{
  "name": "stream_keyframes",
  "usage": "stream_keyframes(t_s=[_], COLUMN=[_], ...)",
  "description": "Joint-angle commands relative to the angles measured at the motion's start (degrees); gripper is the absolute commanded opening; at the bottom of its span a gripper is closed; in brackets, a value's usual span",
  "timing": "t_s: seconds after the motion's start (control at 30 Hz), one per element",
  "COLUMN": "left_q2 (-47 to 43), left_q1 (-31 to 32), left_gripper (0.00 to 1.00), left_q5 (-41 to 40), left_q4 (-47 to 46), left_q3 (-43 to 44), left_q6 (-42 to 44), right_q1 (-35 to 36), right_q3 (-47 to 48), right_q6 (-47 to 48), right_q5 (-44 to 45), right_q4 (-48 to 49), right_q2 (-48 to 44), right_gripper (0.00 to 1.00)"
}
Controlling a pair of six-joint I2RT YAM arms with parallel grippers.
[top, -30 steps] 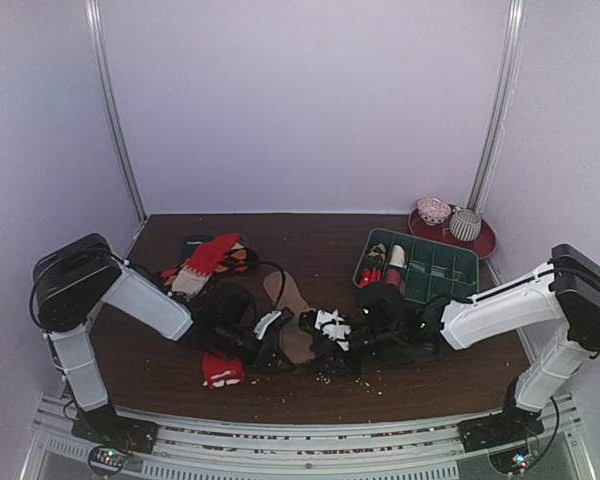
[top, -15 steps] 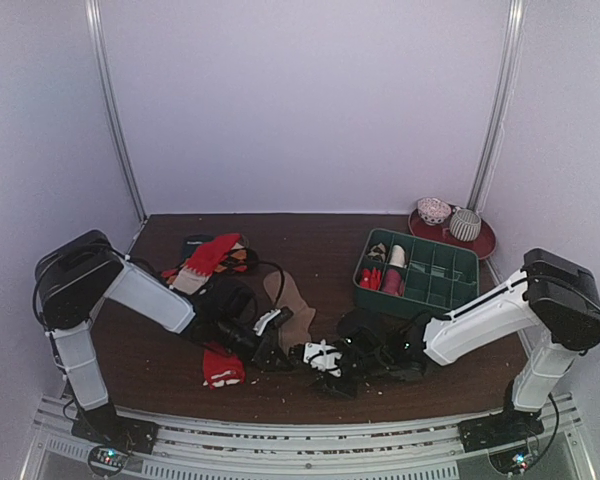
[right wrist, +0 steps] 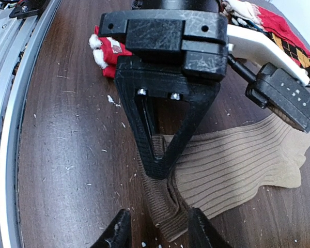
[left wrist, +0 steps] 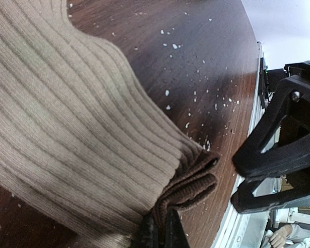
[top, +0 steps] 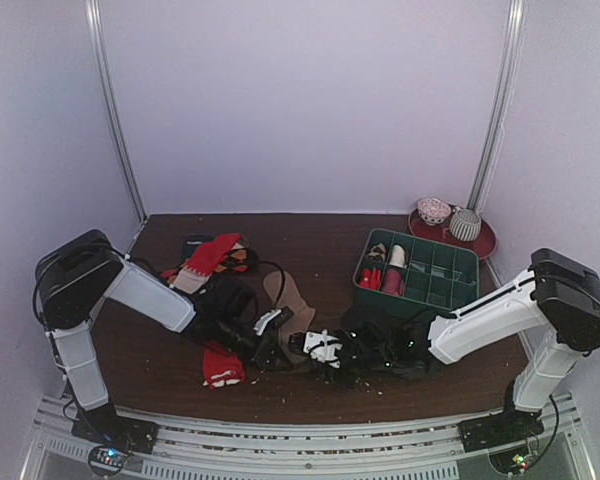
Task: Roll the socks
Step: Roll a pair of socks at the center of the board.
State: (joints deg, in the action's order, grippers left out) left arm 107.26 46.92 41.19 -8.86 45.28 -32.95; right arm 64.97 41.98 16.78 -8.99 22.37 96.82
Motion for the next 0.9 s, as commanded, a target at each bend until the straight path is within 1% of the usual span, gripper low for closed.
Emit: stream_keyframes(t_s=[0.0,0.2,0.33,0.4,0.5,0.6,0.7,0.77,0.8,0.87], left_q2=[3.4,3.4,3.4,3.4,3.6,3.6,2.0,-2.0,-4.2,-8.8], left_q1=[-0.8,-0.9,-0.9,-0.9,-0.8,-0.9,-0.9,-0.9,-0.9,-0.8], left_gripper=[0.00,0.00,0.00,0.00,0.00,0.00,0.00,0.00,0.02,0.13], left_q5=[-6.9,-6.9,-6.8,-6.9,-7.0,-7.0,-9.1,-12.2,-14.1,-18.1], left_q4=[9.6,9.5,9.5,9.5,9.5,9.3,9.2,9.2,9.4,10.0], left_q3=[-2.0,-2.1,-2.0,-2.0,-2.1,-1.9,-1.2,-0.7,-0.3,0.7], left_q6=[1.1,1.2,1.3,1.3,1.4,1.6,2.8,4.0,4.8,7.0], right_q1=[0.3,-1.0,-2.1,-2.5,-3.3,-5.0,-7.9,-9.2,-9.8,-11.1], right_q3=[3.1,3.6,4.1,4.3,4.4,5.0,5.7,6.1,6.3,6.9], right_q6=[1.2,0.0,-0.7,-1.4,-3.2,-7.9,-14.0,-17.6,-19.3,-21.7], right_q5=[0.1,1.8,1.4,0.6,-1.8,-5.9,-12.0,-14.2,-14.9,-18.9], right_q4=[-1.0,2.5,2.7,2.7,2.5,0.8,-2.2,-4.6,-6.3,-9.2], right_q2=[4.4,7.0,8.3,8.9,9.6,10.6,12.4,13.7,14.2,15.5], right_gripper=[0.39,0.37,0.32,0.28,0.18,0.09,0.04,0.03,0.03,0.03])
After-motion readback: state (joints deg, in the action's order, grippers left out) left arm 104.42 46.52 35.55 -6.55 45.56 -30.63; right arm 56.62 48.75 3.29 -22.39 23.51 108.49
